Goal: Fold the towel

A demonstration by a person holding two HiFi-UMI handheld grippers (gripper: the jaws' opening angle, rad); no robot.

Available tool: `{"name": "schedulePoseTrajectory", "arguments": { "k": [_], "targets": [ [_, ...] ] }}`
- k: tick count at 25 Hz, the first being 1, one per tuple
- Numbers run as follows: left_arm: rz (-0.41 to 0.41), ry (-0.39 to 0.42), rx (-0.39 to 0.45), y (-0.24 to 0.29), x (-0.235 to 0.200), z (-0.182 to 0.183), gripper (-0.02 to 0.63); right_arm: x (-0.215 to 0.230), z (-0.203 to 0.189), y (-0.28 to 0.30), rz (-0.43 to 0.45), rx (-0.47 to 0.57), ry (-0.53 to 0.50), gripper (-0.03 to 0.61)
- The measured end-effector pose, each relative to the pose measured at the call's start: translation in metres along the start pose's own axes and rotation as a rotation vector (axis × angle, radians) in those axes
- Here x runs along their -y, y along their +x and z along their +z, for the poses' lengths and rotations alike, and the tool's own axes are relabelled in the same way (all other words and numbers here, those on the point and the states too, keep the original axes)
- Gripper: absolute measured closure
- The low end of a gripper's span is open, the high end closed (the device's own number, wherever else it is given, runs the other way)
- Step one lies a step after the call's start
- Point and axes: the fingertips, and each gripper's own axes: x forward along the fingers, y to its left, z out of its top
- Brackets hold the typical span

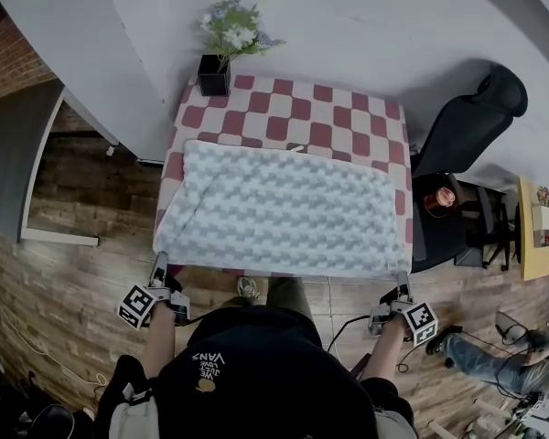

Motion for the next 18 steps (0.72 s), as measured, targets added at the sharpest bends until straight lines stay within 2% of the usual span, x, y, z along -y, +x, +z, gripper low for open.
{"name": "schedulePoseTrajectory", "arguments": {
  "k": [7,12,15,18],
  "targets": [
    [0.071,-0.022,0.002,0.002,-0.025,-0.009,0.594,0.008,-0.008,0.009,-0.028,-0.026,0.008,0.563],
    [0.088,-0.046,0.003,-0.006,-0.038,-0.012,0.597,0.013,-0.012,0.01,-0.047,-0.046,-0.011,0.563],
    [0.06,-0.048,0.025,-0.008,-0.029,-0.008,0.597,0.015,-0.015,0.008,-0.054,-0.052,-0.006,0.563],
    [-0.024,-0.044,0.065,-0.01,0.003,0.009,0.598,0.006,-0.01,0.004,-0.025,-0.035,0.018,0.563]
  ]
}}
